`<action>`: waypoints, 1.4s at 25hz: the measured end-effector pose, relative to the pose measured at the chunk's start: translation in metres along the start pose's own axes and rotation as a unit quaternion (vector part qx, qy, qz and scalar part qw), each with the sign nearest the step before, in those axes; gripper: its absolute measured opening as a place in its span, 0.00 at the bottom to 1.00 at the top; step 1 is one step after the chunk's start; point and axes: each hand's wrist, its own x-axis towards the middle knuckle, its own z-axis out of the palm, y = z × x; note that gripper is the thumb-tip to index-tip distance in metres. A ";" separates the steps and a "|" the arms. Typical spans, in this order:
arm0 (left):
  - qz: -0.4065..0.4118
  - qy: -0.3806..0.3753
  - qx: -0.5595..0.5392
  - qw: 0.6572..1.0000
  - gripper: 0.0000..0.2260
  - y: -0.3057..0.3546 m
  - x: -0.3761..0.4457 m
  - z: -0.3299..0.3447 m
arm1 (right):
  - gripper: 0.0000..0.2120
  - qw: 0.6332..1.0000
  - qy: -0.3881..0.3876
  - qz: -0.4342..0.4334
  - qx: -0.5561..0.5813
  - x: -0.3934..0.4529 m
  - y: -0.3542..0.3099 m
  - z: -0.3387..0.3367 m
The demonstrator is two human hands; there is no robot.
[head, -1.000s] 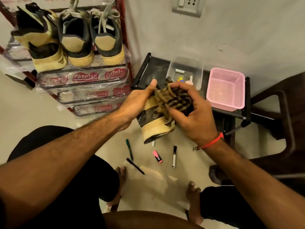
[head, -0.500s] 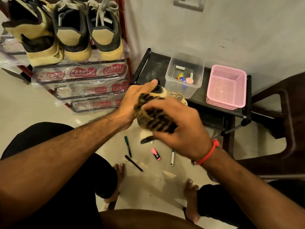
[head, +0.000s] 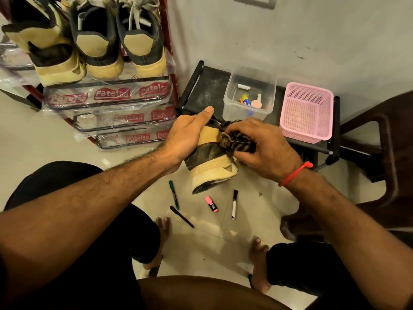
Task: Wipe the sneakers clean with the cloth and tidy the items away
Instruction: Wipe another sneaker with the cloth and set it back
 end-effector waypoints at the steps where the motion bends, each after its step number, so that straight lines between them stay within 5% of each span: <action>1: 0.004 0.008 0.006 1.000 0.24 0.002 0.001 0.000 | 0.19 1.000 -0.010 -0.010 0.004 -0.001 -0.003 0.001; 4: 0.016 -0.013 0.021 1.000 0.25 -0.001 -0.001 0.001 | 0.15 0.989 -0.085 -0.124 0.002 -0.005 -0.020 0.011; 8: 0.000 -0.028 0.012 1.000 0.24 -0.001 -0.001 0.004 | 0.09 0.998 -0.024 -0.056 -0.035 0.003 0.001 -0.004; 12: 0.016 -0.036 0.019 0.999 0.26 -0.004 -0.001 0.006 | 0.04 0.972 -0.096 -0.212 -0.017 -0.004 -0.031 0.018; 17: 0.007 -0.018 0.019 1.000 0.26 0.000 0.002 0.003 | 0.05 0.995 -0.023 -0.081 -0.057 0.002 0.005 0.002; 22: 0.027 -0.047 0.017 0.998 0.27 -0.006 0.003 0.002 | 0.06 0.968 -0.063 -0.236 0.059 -0.003 -0.040 0.021; 25: 0.009 -0.025 -0.010 1.000 0.28 -0.007 0.005 -0.004 | 0.09 0.994 -0.028 -0.100 -0.022 0.003 0.016 0.007; 28: 0.006 -0.020 -0.017 1.000 0.25 0.000 0.008 -0.004 | 0.14 0.997 0.042 0.055 0.037 -0.002 0.038 -0.004; 33: 0.012 -0.020 0.009 1.000 0.31 -0.002 0.009 -0.004 | 0.23 0.939 0.208 0.094 0.256 0.012 0.000 -0.005; 35: 0.008 -0.012 0.001 1.000 0.37 -0.003 0.010 -0.007 | 0.25 0.929 0.197 0.102 0.296 0.011 -0.018 0.005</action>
